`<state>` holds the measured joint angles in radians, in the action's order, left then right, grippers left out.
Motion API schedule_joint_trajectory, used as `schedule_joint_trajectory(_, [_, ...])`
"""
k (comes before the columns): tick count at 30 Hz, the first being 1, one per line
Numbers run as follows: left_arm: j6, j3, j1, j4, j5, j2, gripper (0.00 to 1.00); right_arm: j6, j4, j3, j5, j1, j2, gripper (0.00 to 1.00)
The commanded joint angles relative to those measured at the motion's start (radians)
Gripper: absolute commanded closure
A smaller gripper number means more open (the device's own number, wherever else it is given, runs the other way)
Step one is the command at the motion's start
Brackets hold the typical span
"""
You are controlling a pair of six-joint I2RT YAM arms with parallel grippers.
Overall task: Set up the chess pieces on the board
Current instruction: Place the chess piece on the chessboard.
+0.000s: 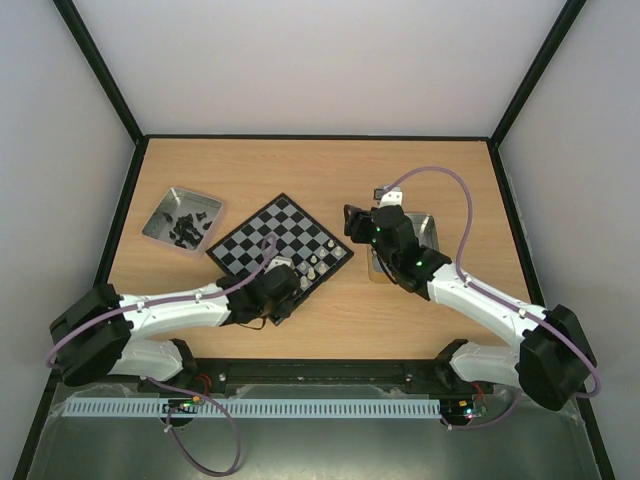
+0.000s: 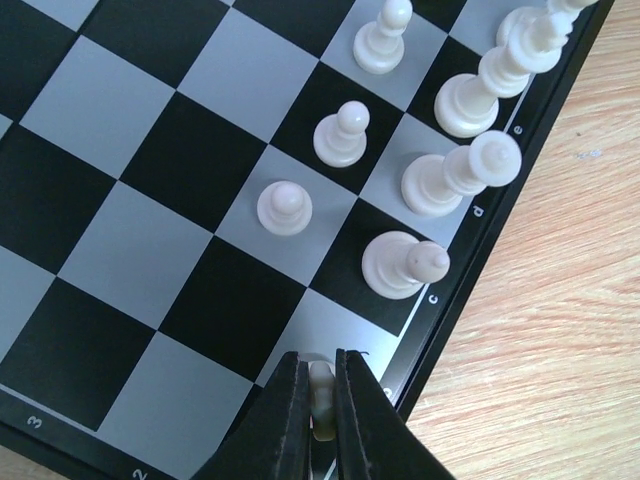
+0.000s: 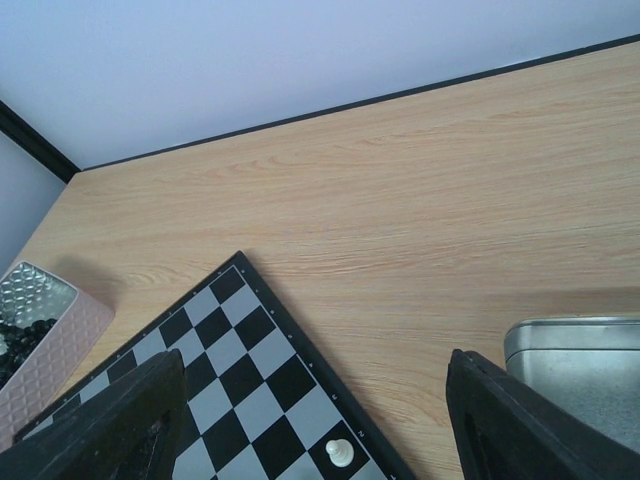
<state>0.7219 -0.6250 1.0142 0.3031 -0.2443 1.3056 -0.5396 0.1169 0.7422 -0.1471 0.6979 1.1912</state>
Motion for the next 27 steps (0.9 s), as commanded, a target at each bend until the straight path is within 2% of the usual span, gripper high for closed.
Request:
schedule_joint_trajectory(1, [0.021, 0.022, 0.013, -0.059, -0.03, 0.011, 0.95, -0.011, -0.003, -0.009, -0.029, 0.0, 0.014, 0.3])
schedule_joint_trajectory(9, [0.018, 0.025, 0.019, -0.06, -0.039, 0.023, 0.9, -0.013, -0.008, -0.01, -0.028, -0.002, 0.015, 0.3])
schedule_joint_trajectory(16, [0.011, 0.025, 0.022, -0.04, -0.043, 0.0, 0.75, -0.017, -0.012, -0.01, -0.028, -0.002, 0.005, 0.3])
schedule_joint_trajectory(19, [0.011, 0.016, 0.022, -0.036, -0.044, -0.02, 0.72, -0.021, -0.017, -0.008, -0.03, -0.004, -0.009, 0.3])
schedule_joint_trajectory(27, [0.027, -0.036, 0.014, 0.006, -0.146, -0.109, 0.67, -0.047, -0.061, 0.0, -0.106, -0.006, -0.055, 0.3])
